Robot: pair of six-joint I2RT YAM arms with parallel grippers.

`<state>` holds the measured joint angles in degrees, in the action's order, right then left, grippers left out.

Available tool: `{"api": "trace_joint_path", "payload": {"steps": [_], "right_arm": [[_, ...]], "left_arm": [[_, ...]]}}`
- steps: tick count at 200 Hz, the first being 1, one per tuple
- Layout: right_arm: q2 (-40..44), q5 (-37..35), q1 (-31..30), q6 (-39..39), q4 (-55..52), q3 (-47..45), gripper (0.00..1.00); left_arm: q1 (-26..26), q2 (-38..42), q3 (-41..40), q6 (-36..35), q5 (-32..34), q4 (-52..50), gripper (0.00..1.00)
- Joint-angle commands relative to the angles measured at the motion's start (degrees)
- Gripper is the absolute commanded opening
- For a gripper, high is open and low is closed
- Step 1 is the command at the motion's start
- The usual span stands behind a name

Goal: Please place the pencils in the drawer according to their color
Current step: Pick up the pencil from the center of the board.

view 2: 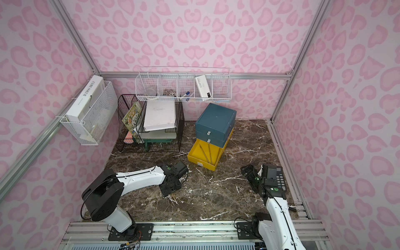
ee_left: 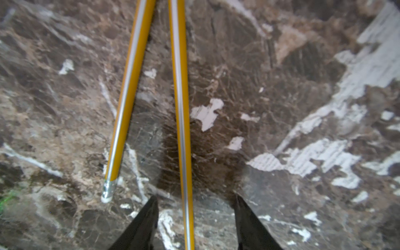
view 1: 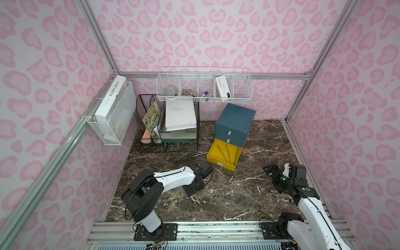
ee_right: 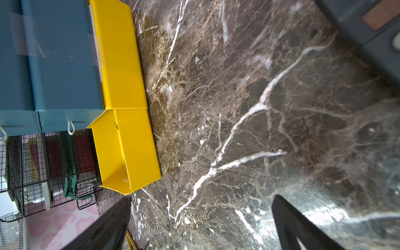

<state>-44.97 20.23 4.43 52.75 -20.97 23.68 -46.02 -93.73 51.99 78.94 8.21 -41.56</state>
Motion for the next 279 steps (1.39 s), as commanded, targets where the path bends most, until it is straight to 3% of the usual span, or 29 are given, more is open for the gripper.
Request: {"api": "trace_joint_path", "payload": {"steps": [1,37,87,181,279], "right_arm": [[-0.1,-0.4,0.1,-0.9,-0.7,0.6,1.0],[-0.3,-0.6,0.2,-1.1,-1.0,1.1,1.0],[-0.1,-0.7,0.3,-1.0,-1.7,1.5,1.0],[-0.1,2.4,-1.1,-0.9,-0.5,2.7,1.0],[-1.3,-1.9,-13.5,3.7,3.7,3.9,1.0]], "left_arm": [[0.3,0.0,-1.8,-0.1,0.5,1.8,0.45],[0.3,-0.5,-3.1,0.0,-0.1,3.0,0.22],[0.4,-1.1,-3.2,-0.3,-0.4,3.6,0.0],[0.1,1.5,3.6,-8.4,2.1,0.0,0.0],[0.2,1.7,17.9,-16.6,1.8,0.3,0.0]]}}
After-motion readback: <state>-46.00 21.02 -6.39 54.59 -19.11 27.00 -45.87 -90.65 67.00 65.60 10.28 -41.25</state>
